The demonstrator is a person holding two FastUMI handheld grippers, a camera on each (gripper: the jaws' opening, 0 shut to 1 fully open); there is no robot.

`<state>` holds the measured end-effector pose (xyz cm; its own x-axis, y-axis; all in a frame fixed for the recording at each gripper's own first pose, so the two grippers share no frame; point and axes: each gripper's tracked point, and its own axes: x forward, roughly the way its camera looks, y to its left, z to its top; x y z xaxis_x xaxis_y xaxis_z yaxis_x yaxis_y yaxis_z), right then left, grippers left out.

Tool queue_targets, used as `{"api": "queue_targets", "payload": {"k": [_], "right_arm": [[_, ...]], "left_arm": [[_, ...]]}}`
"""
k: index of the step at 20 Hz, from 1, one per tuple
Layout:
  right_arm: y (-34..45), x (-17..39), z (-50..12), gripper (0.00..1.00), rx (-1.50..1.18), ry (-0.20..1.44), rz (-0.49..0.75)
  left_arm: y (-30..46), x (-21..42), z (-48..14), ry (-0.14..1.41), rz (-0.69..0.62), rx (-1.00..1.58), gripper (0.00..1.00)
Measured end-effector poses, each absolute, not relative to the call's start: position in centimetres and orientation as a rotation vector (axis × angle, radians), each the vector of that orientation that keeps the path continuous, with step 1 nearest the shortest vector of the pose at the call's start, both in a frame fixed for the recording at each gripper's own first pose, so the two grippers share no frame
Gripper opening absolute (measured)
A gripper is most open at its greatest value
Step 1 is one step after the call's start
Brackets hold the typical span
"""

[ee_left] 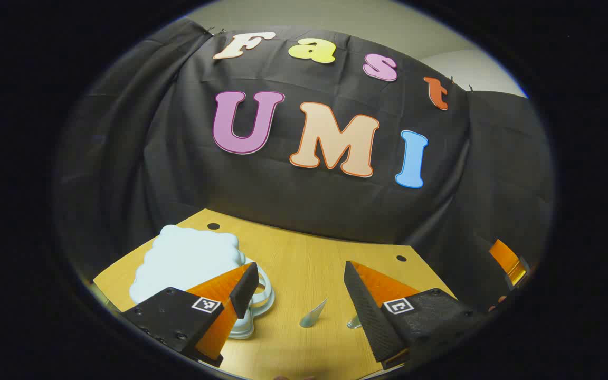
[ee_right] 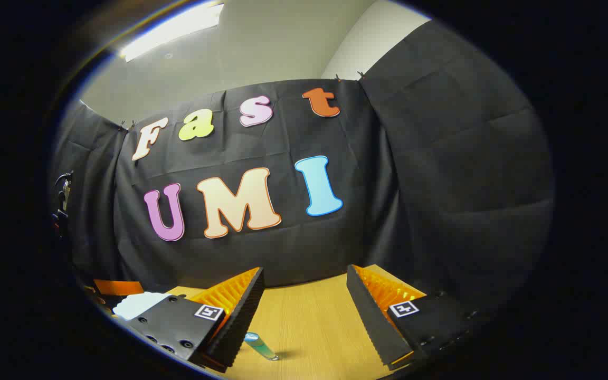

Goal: First open the suitcase, pack the skin care products into it, and then close the suitcase.

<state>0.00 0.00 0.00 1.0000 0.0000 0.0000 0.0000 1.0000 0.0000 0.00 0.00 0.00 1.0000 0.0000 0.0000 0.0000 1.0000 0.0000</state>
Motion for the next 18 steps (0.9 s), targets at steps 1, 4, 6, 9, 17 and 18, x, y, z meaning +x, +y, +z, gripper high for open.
{"api": "queue_targets", "payload": {"k": [1,4,6,9,17,18], "right_arm": [[0.0,0.0,0.0,0.97,-0.002,0.001,-0.001],[0.0,0.2,-0.1,0.98,-0.004,0.003,-0.002],[0.0,0.2,-0.2,0.98,-0.004,0.003,-0.001],[0.1,0.0,-0.6,0.98,-0.001,0.013,0.008],[-0.9,0.0,-1.5,0.98,-0.022,0.034,0.003],[-1.0,0.0,-1.6,0.98,-0.023,0.041,0.002]], "left_arm": [[0.1,0.0,0.0,0.000,0.000,0.003,0.96],[0.2,0.1,-0.3,0.006,0.000,0.008,0.95],[0.3,0.1,-0.4,0.009,0.001,0.003,0.96],[0.5,0.4,-1.2,0.038,0.003,-0.016,0.96],[2.4,2.5,-3.7,0.192,0.019,0.000,0.95],[2.4,3.1,-3.9,0.212,0.006,0.005,0.95]]}}
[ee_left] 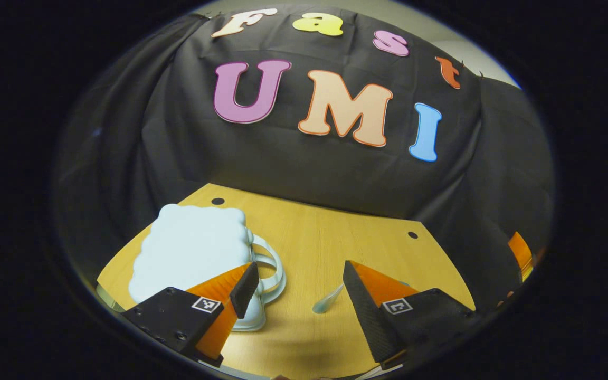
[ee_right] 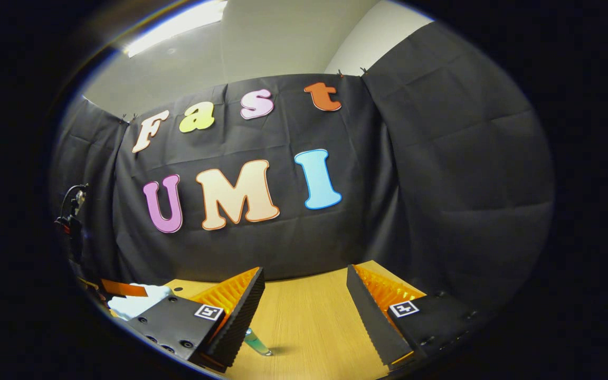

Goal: First open the suitcase, pack the skin care products into it, and then close the suitcase.

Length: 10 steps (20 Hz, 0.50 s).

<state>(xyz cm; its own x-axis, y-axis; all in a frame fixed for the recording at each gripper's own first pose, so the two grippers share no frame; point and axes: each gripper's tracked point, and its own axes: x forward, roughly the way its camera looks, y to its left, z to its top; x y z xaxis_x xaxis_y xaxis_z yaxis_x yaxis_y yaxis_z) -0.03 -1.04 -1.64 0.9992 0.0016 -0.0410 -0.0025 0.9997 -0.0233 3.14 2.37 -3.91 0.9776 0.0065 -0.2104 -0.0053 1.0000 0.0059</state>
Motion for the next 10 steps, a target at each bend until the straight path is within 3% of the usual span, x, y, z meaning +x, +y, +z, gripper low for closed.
{"api": "queue_targets", "payload": {"k": [5,10], "right_arm": [[-1.4,-0.4,-2.5,0.94,-0.038,0.068,0.006],[-2.7,-0.5,-2.3,0.98,-0.024,0.060,-0.023]], "left_arm": [[2.3,6.9,-5.0,0.349,-0.062,0.056,0.95],[4.1,10.2,-7.8,0.561,-0.067,0.146,0.94]]}}
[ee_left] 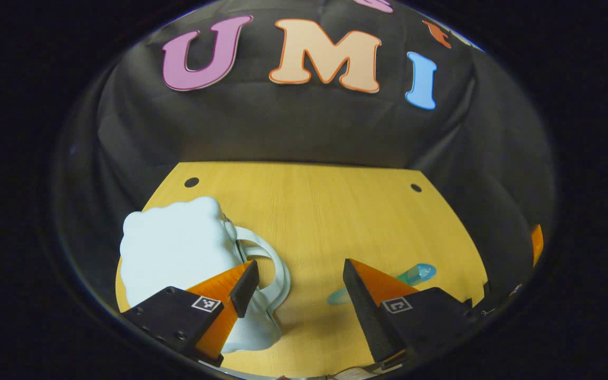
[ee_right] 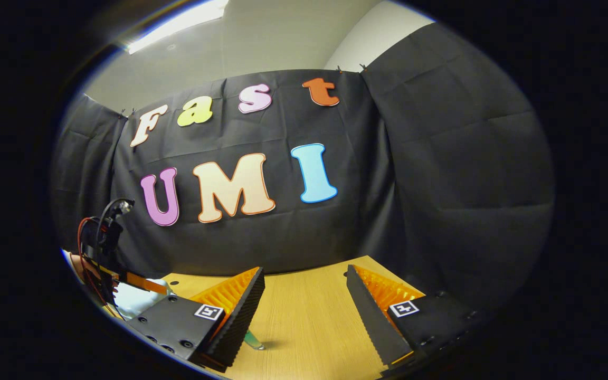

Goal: First open the suitcase, pack the skin care products into it, and then close the suitcase.

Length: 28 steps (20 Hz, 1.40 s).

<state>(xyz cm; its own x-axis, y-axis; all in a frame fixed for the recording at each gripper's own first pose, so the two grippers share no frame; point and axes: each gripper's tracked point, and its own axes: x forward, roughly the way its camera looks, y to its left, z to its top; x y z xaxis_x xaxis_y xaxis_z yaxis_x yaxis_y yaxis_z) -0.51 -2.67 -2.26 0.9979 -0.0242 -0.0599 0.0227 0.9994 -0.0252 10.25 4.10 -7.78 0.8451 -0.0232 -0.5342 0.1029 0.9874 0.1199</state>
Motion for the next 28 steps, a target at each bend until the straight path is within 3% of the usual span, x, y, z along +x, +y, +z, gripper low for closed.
{"api": "queue_targets", "payload": {"k": [11,16,21,25,26,27,28], "right_arm": [[-4.7,-0.8,-4.0,0.98,0.023,0.097,-0.089],[-5.6,-1.4,-4.2,0.98,0.041,0.111,-0.118],[-6.5,-1.8,-4.2,0.98,0.054,0.118,-0.144],[-7.1,-2.1,-4.0,0.97,0.050,0.112,-0.159],[-7.2,-2.2,-4.0,0.98,0.049,0.117,-0.162],[-7.2,-2.3,-4.1,0.97,0.047,0.120,-0.165],[-7.4,-2.3,-4.1,0.97,0.045,0.122,-0.167]], "left_arm": [[7.6,14.9,-12.6,0.945,0.003,0.137,0.93],[8.1,16.2,-14.3,1.015,0.052,0.121,0.80],[9.0,17.0,-15.7,1.068,0.094,0.136,0.73],[9.5,17.3,-16.7,1.107,0.117,0.136,0.46],[9.5,17.2,-16.9,1.119,0.125,0.133,0.48],[9.5,17.3,-17.0,1.120,0.121,0.130,0.41],[9.5,17.4,-17.3,1.127,0.122,0.134,0.42]]}}
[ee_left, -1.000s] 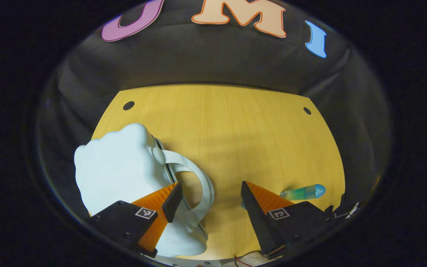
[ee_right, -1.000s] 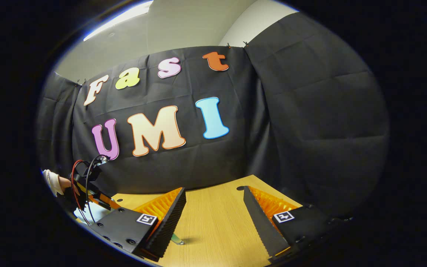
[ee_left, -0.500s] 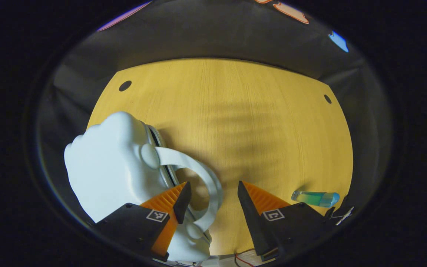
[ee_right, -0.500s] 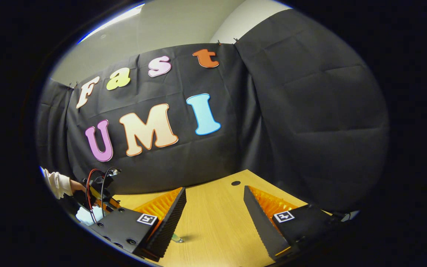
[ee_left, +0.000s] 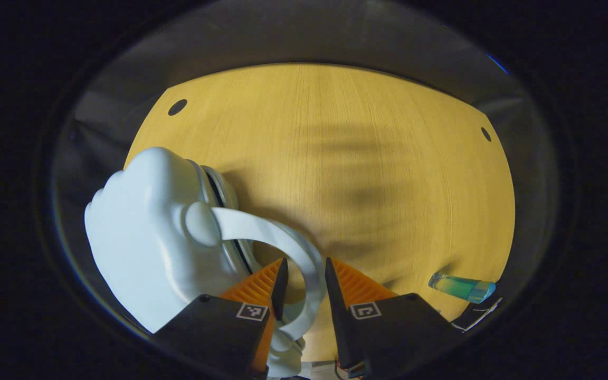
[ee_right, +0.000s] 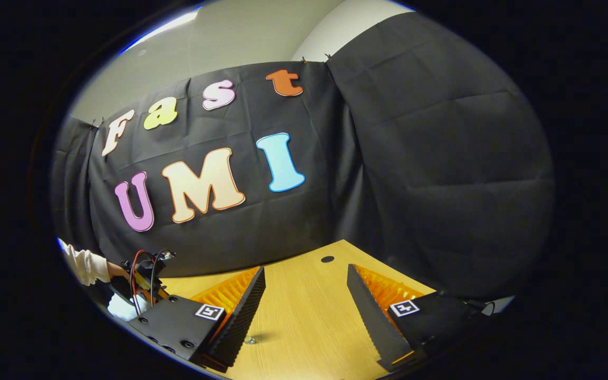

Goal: First open the suitcase, pack the skin care products into it, and then close the suitcase.

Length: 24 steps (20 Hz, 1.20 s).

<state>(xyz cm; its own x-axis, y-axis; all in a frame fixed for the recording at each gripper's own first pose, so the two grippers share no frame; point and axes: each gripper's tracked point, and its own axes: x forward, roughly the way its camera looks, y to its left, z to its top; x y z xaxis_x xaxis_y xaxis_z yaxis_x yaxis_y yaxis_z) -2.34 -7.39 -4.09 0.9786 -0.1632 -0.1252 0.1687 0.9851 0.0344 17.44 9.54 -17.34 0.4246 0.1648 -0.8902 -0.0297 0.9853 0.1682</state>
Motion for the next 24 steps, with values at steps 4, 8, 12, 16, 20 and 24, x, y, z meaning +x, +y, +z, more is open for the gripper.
{"api": "queue_targets", "payload": {"k": [4,8,12,16,20,24], "right_arm": [[-7.6,-2.7,-4.3,0.97,0.041,0.133,-0.170],[-8.0,-3.0,-4.6,0.98,0.039,0.144,-0.178],[-7.8,-3.0,-5.0,0.97,0.038,0.157,-0.170],[-7.6,-2.8,-4.6,0.98,0.041,0.158,-0.158],[-7.7,-2.7,-4.5,0.98,0.045,0.157,-0.147],[-7.5,-2.8,-4.5,0.97,0.044,0.159,-0.125]], "left_arm": [[9.4,16.9,-19.2,1.195,0.136,0.089,0.28],[9.2,17.1,-19.5,1.198,0.147,0.043,0.08],[8.8,17.2,-19.0,1.171,0.152,0.032,0.00],[8.2,17.0,-17.8,1.147,0.127,-0.020,0.00],[7.2,16.5,-14.5,1.086,0.072,-0.106,0.00],[7.5,16.1,-10.5,1.012,0.034,-0.143,0.00]]}}
